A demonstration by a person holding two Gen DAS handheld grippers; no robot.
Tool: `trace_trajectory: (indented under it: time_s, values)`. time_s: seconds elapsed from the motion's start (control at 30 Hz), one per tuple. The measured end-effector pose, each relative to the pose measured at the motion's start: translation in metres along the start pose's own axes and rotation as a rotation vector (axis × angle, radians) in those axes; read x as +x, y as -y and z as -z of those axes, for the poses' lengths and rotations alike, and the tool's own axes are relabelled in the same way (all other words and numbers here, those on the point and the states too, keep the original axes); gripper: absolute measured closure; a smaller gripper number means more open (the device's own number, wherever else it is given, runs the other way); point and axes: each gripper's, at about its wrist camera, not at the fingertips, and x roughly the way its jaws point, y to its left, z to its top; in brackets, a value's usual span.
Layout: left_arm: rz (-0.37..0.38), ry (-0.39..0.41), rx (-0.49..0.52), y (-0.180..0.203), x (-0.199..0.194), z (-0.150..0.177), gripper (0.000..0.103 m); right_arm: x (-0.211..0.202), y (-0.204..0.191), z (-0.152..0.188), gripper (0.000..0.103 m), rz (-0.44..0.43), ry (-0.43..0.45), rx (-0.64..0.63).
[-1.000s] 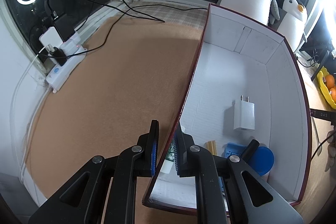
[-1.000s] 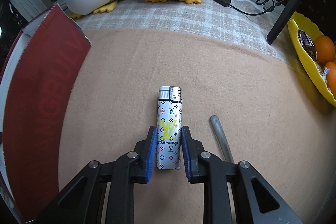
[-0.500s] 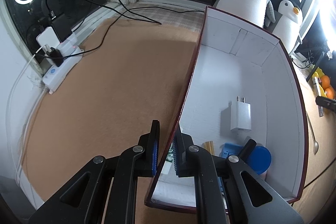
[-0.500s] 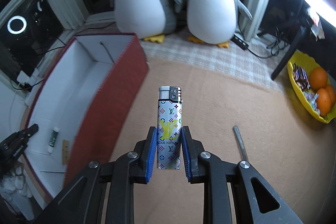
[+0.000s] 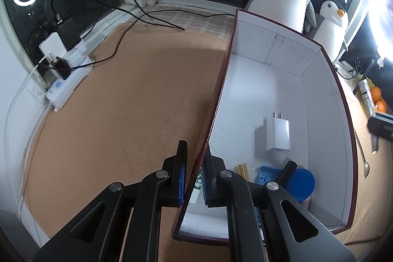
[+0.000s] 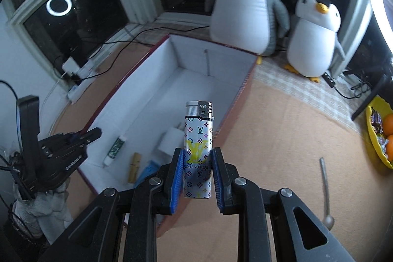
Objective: Organize rigid objects
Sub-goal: 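Carry the lighter with the right gripper into the box and release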
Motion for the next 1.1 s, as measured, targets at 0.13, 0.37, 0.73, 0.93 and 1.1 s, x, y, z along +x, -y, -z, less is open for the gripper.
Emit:
trace_trajectory:
  time_s: [0.13, 0.37, 0.73, 0.93, 1.1]
  values:
    - [0.002, 0.004, 0.003, 0.0, 0.0, 0.001, 0.094, 0.012, -0.023, 0.004, 0.082, -0.018, -0.026, -0.035]
    - [0.007, 0.0, 0.0, -0.001, 0.001, 0.002, 0.094, 0.034, -0.043, 0.011, 0.082, -0.026, -0.072, -0.059]
    - [0.01, -0.001, -0.002, -0.002, 0.001, 0.003, 0.094, 0.052, -0.048, 0.013, 0.082, -0.021, -0.102, -0.069]
    - [0.009, -0.002, -0.001, -0.002, 0.001, 0.004, 0.094, 0.052, -0.051, 0.013, 0.082, -0.022, -0.096, -0.089]
    - [0.008, -0.003, -0.002, -0.003, 0.002, 0.004, 0.094, 0.049, -0.054, 0.011, 0.057, -0.016, -0.079, -0.106]
